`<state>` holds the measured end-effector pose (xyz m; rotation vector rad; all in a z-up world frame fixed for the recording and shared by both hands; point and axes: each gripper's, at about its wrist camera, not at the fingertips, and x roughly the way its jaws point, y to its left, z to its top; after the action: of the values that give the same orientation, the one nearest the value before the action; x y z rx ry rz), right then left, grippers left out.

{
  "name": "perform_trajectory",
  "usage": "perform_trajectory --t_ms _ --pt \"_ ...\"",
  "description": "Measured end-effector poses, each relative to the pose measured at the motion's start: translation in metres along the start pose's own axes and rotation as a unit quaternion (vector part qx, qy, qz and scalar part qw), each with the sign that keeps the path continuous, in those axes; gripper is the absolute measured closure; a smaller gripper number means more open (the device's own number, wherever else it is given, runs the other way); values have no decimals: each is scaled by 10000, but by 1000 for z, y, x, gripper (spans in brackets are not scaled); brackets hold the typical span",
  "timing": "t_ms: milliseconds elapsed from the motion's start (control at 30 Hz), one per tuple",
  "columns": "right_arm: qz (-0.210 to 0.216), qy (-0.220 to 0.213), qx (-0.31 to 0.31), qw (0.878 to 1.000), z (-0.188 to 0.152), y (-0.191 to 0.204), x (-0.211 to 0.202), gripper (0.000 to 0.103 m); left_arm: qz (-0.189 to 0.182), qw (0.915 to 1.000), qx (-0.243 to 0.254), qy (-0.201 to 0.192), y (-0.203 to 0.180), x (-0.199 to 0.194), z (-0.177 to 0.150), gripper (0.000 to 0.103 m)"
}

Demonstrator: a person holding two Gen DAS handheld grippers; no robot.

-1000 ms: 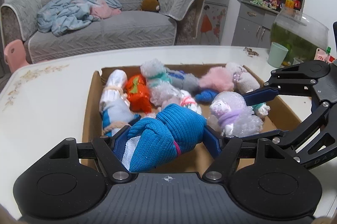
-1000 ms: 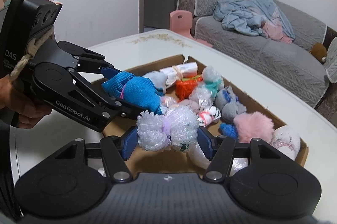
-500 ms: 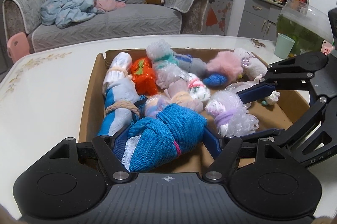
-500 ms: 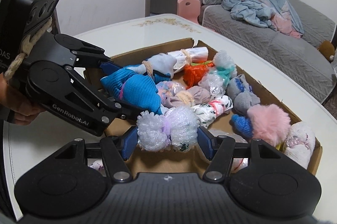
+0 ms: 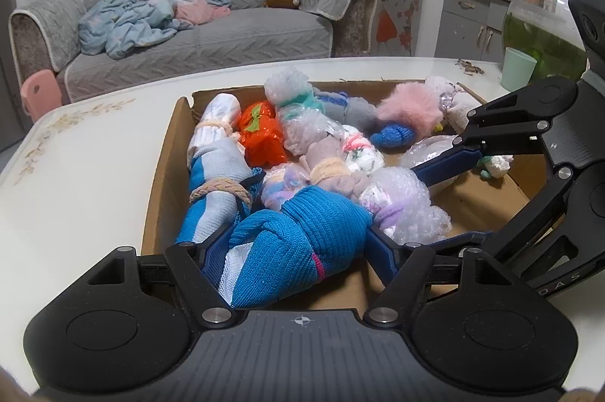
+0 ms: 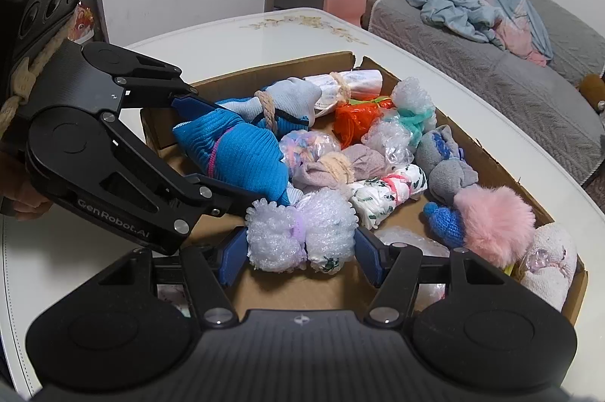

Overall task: Organize objects
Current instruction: 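Carry both held bundles into the box and lower them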

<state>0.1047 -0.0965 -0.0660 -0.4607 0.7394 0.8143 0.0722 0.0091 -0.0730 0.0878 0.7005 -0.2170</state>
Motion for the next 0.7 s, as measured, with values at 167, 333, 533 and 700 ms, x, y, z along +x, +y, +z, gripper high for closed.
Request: perform_trajectory --t_ms 167,333,533,700 --pt "6 90 -16 10000 1 -2 1 45 45 9999 48 117 -1 2 2 25" --pt "-3 140 28 9999 0 -4 2 44 72 9997 50 219 -2 3 4 22" --pt "-38 177 7 9998 -1 -5 0 42 155 9993 58 321 -5 3 4 20" --pt "-12 164 5 9999 -1 -5 -2 40 366 9987 165 330 -10 -4 5 19"
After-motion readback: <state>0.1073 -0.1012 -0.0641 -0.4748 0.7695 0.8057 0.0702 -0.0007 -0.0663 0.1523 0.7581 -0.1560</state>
